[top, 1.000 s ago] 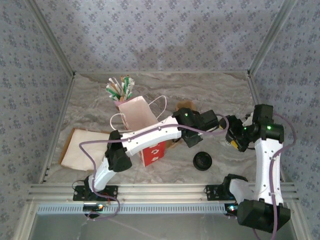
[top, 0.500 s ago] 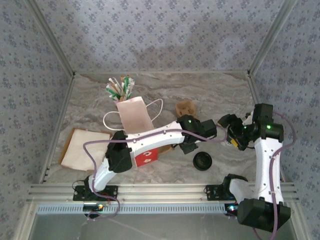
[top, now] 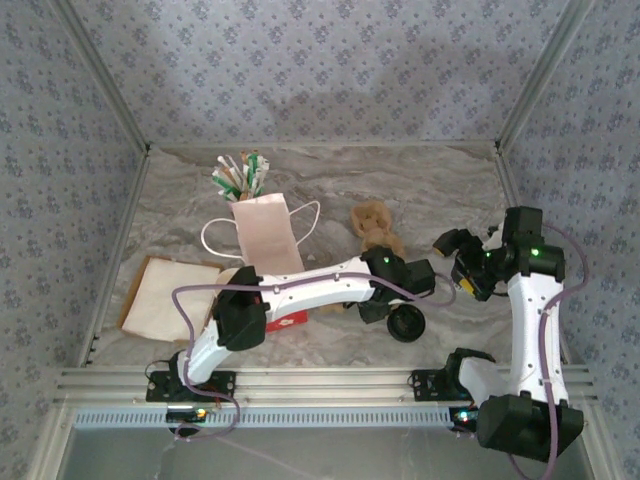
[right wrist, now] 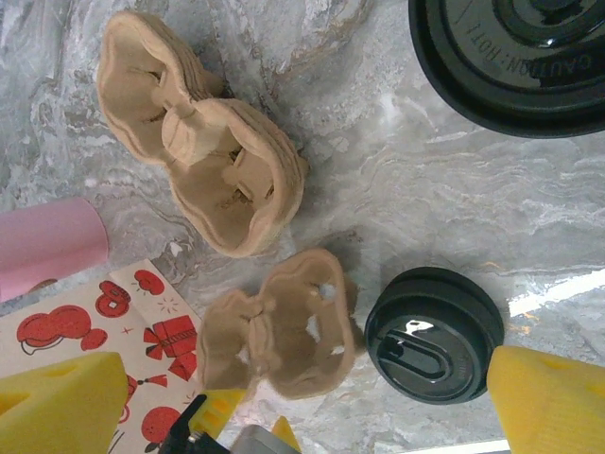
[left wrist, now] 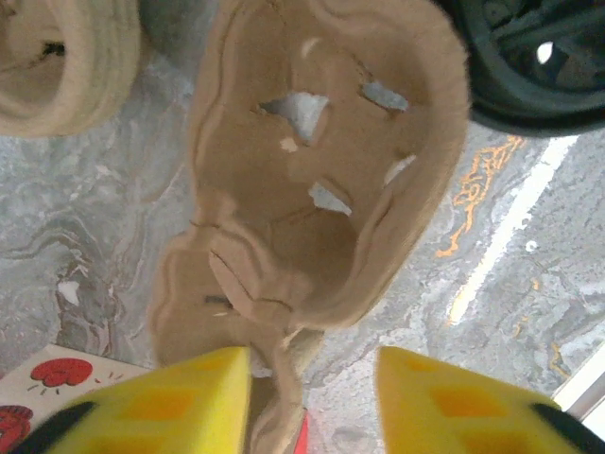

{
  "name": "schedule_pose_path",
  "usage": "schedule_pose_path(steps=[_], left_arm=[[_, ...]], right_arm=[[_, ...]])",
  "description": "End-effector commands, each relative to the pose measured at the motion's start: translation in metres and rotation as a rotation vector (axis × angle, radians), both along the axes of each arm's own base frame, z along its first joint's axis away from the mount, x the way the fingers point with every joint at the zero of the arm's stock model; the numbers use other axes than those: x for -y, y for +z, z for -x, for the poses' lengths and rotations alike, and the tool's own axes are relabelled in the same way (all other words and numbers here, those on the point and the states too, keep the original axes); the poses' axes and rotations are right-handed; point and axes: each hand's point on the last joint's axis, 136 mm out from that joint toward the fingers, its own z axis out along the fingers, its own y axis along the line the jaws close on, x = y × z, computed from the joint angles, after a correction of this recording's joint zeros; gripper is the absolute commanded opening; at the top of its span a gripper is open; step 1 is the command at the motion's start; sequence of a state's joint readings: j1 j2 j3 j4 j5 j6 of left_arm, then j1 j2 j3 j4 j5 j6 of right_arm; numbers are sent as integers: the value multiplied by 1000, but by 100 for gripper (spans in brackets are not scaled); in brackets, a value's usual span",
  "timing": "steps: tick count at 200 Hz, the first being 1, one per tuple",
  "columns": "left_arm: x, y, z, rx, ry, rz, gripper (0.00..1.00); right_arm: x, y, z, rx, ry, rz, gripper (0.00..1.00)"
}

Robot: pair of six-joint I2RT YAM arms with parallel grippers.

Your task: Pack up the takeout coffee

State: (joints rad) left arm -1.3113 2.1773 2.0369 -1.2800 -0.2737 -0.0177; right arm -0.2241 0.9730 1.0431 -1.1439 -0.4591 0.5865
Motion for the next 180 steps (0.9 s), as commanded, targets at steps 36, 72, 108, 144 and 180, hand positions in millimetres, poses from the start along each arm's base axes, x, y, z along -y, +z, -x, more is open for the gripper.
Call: schedule_pose_path(steps=[36, 72, 108, 144, 180], left_arm=[[1, 38, 7, -3, 28, 105, 61], [12, 101, 11, 1, 51, 303, 77], [5, 160, 18, 13, 67, 482, 88], [-23, 213, 25, 35, 102, 650, 99], [-69, 248, 22, 58, 234, 804, 99]], right_arm=[[-14, -5, -4, 2, 74, 4, 100], [-42, -4, -10, 59, 227, 4, 100], [-65, -9, -13, 104, 356, 3, 99], [-99, -10, -10, 141, 551, 65, 96], [-128, -16, -6, 157, 716, 162, 91]])
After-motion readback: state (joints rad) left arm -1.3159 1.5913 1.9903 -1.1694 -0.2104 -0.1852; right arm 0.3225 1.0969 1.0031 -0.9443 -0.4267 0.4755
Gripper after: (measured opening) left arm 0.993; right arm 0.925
